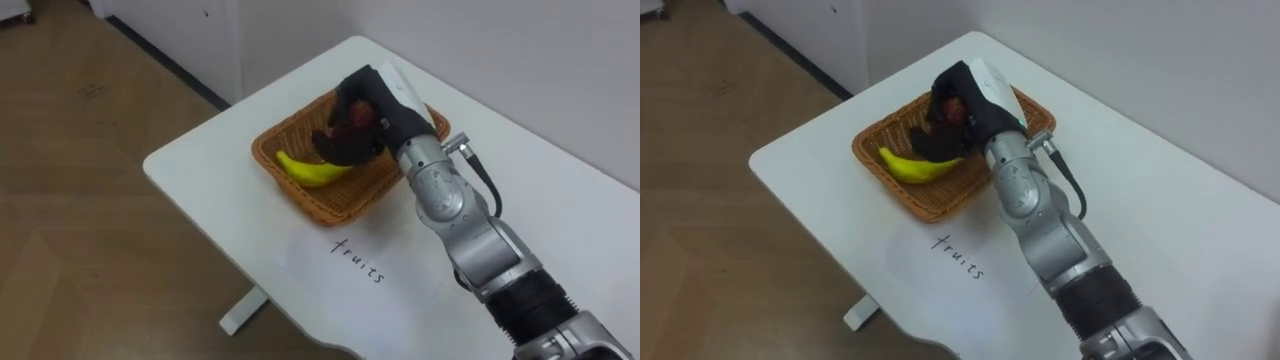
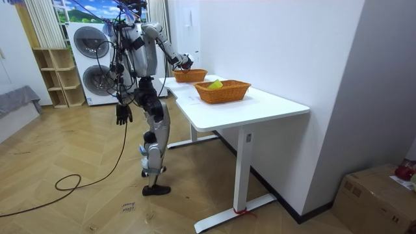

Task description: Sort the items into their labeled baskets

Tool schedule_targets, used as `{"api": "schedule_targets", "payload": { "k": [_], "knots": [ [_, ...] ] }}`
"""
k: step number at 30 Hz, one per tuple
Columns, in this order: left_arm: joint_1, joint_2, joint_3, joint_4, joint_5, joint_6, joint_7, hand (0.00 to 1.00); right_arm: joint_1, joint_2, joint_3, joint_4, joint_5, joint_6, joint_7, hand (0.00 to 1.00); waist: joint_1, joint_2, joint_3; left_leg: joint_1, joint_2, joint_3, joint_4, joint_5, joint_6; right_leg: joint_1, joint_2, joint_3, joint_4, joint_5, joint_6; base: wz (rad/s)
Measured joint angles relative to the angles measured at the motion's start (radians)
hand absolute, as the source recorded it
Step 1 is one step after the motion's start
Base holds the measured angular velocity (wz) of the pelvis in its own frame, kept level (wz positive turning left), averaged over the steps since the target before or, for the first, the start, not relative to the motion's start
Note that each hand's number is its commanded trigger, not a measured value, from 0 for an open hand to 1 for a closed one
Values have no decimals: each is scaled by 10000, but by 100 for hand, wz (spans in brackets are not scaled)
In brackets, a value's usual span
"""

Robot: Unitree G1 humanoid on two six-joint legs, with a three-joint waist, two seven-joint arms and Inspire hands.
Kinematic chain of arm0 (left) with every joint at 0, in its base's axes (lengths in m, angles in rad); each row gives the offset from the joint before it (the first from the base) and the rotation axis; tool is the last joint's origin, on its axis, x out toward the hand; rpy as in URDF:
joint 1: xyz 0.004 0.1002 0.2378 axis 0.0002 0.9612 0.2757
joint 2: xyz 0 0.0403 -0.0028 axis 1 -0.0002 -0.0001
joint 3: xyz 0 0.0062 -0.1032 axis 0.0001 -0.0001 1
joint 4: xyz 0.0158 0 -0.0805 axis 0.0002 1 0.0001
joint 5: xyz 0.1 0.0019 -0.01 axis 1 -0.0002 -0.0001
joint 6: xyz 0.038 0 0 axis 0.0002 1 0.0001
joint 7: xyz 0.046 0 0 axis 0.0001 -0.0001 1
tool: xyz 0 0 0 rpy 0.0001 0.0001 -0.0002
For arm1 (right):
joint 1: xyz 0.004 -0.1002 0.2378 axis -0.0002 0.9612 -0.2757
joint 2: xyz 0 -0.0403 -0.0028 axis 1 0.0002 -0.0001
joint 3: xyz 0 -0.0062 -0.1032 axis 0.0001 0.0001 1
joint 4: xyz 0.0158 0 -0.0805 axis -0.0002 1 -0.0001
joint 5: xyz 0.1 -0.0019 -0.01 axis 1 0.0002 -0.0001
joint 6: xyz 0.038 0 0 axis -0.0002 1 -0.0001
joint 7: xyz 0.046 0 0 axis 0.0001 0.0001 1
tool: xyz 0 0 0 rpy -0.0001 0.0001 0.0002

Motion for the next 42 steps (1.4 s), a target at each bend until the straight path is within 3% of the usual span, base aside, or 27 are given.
{"api": "schedule_targets", "payload": {
  "k": [31, 42],
  "knots": [
    [11, -6, 12, -19, 200, -174, 198, 0, 1, -149, 7, 1, -88, -1, 97, 0, -6, 69, -37, 41, -82, 7, 119, 20, 34, 81, -71, 16, 6, -29, 55, 0],
    [-27, -4, 11, -11, 159, -157, 128, 0, 2, -229, -7, 23, 27, 2, 104, 0, -165, 28, -62, 196, -90, 14, 111, 22, 38, 245, -95, 29, 21, -37, 70, 0]
  ]
}}
